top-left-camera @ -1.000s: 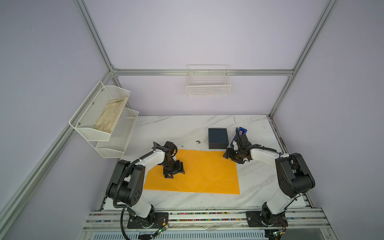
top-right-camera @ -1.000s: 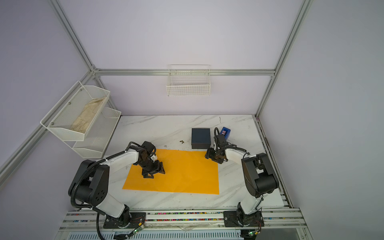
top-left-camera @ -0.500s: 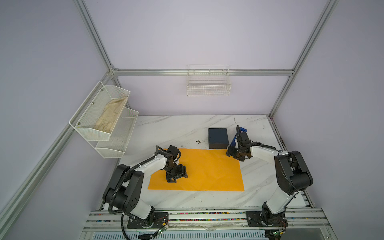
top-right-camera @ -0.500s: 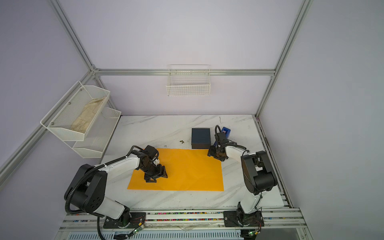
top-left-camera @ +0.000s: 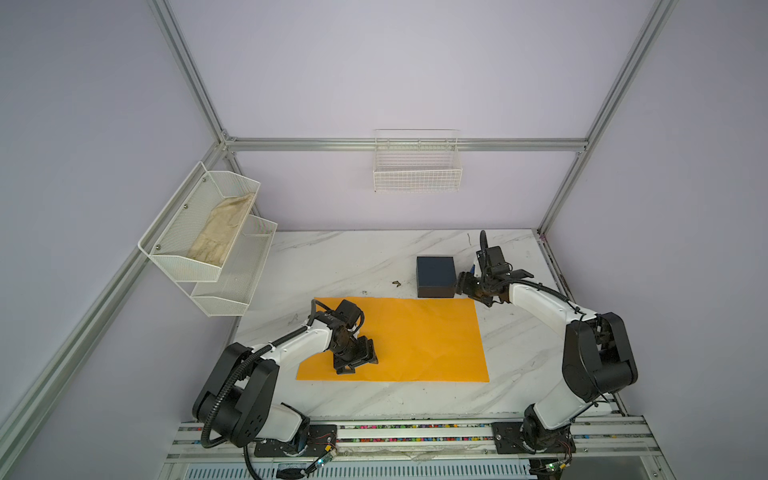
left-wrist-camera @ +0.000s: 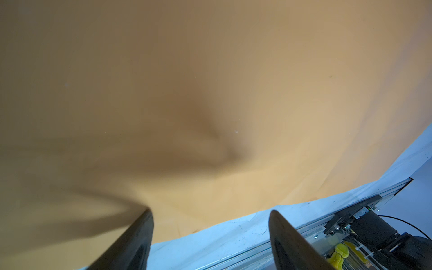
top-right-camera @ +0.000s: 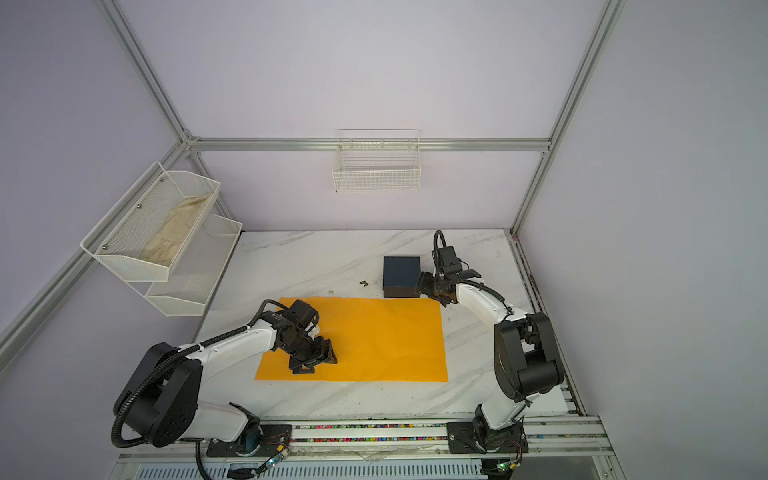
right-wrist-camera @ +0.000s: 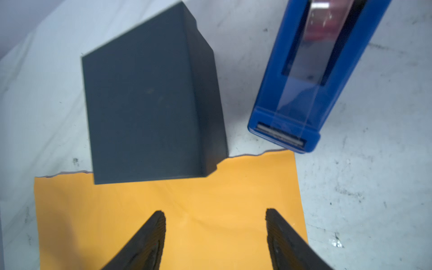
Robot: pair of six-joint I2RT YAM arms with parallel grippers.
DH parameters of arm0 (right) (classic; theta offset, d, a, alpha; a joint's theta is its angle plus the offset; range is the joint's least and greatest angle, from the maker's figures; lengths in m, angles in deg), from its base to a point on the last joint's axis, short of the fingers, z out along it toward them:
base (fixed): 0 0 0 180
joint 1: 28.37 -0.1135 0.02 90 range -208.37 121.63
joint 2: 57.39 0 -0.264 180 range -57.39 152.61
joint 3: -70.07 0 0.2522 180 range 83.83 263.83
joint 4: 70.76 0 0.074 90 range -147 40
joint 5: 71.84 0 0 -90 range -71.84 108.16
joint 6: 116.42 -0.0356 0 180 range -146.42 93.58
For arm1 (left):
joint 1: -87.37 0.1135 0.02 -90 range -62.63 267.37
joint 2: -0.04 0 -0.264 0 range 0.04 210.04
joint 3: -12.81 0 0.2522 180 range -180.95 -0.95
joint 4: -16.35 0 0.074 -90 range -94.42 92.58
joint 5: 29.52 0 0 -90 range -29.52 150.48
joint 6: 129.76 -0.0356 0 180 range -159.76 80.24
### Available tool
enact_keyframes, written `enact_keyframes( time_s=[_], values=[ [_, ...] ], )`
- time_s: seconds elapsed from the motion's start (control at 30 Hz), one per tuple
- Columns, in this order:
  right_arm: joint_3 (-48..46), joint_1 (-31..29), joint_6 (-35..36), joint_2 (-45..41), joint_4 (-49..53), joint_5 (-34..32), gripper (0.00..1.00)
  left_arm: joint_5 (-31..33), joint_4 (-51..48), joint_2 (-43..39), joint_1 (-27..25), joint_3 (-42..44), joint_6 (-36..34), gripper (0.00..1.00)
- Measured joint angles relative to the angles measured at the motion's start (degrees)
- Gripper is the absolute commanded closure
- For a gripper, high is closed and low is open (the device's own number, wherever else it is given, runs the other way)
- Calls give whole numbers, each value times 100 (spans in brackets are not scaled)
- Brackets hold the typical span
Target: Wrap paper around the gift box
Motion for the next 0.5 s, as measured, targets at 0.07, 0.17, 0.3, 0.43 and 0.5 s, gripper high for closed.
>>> enact_keyframes(
  time_s=[0.07, 0.17, 0.3, 0.43, 0.5],
  values=[
    [170, 2, 15, 2, 2, 7, 30, 2, -52, -127, -44, 70, 72, 24],
    [431, 9, 35, 59, 31, 31, 30, 33, -127, -302, -81, 63, 98, 24],
    [671, 9, 37, 199, 39, 90, 30, 315, -369, -452, -79, -31, 70, 24],
    [868, 9, 37, 378, 68, 136, 30, 730, -664, -278, -2, -590, -50, 24],
    [990, 9, 37, 496, 74, 140, 30, 844, -671, -33, 96, -938, -168, 24]
  ],
)
